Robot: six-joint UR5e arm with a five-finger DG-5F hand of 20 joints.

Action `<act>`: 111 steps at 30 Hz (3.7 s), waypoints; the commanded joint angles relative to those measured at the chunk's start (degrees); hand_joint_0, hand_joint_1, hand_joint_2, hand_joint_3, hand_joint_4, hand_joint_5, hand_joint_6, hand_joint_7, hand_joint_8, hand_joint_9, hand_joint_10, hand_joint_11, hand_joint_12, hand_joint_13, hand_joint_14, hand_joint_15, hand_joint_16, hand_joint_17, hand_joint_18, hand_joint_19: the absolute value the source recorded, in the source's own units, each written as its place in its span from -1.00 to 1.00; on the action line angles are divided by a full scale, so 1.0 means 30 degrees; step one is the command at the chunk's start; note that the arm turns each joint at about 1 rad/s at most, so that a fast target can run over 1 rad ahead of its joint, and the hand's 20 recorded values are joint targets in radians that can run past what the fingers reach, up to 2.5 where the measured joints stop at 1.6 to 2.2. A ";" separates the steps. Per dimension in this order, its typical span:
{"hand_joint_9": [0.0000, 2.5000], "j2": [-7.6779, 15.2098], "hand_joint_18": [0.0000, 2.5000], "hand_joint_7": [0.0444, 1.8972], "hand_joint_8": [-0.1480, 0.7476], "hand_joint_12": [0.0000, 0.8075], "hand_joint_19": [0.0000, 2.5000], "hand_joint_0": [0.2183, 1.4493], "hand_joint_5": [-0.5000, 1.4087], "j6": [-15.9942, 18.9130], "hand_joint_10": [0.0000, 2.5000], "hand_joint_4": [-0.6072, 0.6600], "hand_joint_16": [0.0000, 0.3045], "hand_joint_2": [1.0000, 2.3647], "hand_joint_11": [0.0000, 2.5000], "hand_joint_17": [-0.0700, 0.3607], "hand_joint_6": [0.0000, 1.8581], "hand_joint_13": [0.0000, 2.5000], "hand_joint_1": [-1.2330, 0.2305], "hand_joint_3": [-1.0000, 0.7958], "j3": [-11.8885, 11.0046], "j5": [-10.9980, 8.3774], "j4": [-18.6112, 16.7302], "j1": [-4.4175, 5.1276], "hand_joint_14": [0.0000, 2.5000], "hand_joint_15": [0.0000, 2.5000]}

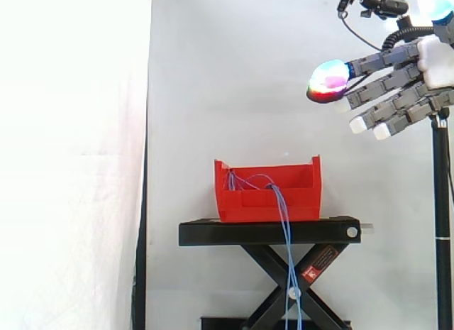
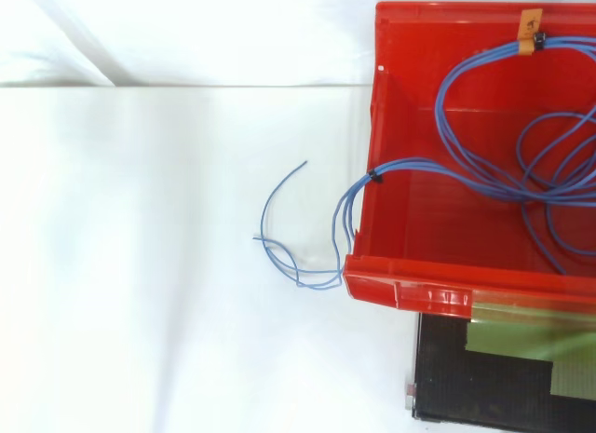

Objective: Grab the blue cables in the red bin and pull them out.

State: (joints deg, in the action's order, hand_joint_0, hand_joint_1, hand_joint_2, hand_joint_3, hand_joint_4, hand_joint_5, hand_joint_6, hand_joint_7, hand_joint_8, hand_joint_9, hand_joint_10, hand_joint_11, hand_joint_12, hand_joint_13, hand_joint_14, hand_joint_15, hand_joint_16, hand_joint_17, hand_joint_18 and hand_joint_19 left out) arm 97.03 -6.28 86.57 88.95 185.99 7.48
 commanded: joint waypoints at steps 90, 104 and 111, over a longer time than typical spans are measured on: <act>-1.00 0.1025 -1.00 -0.85 -0.26 -0.18 -0.68 -0.15 -0.48 -0.2285 -1.00 0.18 -0.65 -1.00 -0.86 -0.12 -0.99 -1.00 -0.18 -1.00 0.0000 -0.2256 -0.6508 0.0817 -0.99 -0.78; -1.00 0.2783 -1.00 -0.88 -0.24 -0.17 -0.70 -0.14 -0.41 -0.1963 -1.00 0.18 -0.65 -1.00 -0.89 -0.12 -0.99 -1.00 -0.23 -1.00 0.0000 -0.1992 -0.9467 0.0964 -0.99 -0.80; -1.00 0.2783 -1.00 -0.87 -0.22 -0.18 -0.69 -0.13 -0.39 -0.2373 -1.00 0.17 -0.66 -1.00 -0.87 -0.13 -0.99 -1.00 -0.24 -1.00 0.0000 -0.2051 -0.9145 0.1081 -0.99 -0.80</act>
State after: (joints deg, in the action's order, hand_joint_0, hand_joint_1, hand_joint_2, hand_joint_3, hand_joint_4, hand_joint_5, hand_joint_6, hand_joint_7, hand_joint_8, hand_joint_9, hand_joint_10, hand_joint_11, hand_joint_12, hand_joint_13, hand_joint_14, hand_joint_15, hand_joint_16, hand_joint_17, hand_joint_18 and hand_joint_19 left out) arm 105.37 -12.81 86.57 82.90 158.01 10.57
